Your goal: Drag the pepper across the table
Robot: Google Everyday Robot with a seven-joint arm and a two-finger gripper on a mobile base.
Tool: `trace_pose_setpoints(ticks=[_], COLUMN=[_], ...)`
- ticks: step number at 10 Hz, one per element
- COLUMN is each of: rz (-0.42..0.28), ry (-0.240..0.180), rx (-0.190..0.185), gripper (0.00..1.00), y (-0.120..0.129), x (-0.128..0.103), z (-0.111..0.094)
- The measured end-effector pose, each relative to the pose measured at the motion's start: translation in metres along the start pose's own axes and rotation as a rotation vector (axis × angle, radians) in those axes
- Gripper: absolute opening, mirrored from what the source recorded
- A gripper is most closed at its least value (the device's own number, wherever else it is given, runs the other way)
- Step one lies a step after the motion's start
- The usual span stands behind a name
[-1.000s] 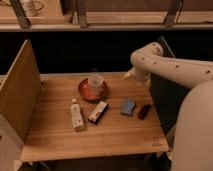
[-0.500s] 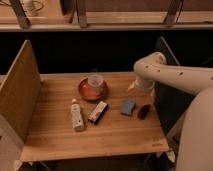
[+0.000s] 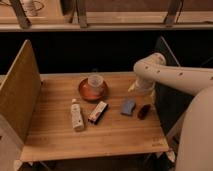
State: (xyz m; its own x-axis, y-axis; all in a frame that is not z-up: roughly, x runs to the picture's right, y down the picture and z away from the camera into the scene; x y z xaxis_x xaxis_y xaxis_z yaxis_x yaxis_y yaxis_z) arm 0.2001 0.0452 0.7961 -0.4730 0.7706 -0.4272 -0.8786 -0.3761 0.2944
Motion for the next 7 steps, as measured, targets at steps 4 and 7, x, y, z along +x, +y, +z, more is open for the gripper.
trace_pose_setpoints(ticks=[4,7], rz=[-0.003,0.010], ry=[0.046,0.080], rx=[-0.010,0.001], gripper=[0.80,0.80], y=[0.019,0.012], x=[0.007,0.018], z=[0.011,0.021])
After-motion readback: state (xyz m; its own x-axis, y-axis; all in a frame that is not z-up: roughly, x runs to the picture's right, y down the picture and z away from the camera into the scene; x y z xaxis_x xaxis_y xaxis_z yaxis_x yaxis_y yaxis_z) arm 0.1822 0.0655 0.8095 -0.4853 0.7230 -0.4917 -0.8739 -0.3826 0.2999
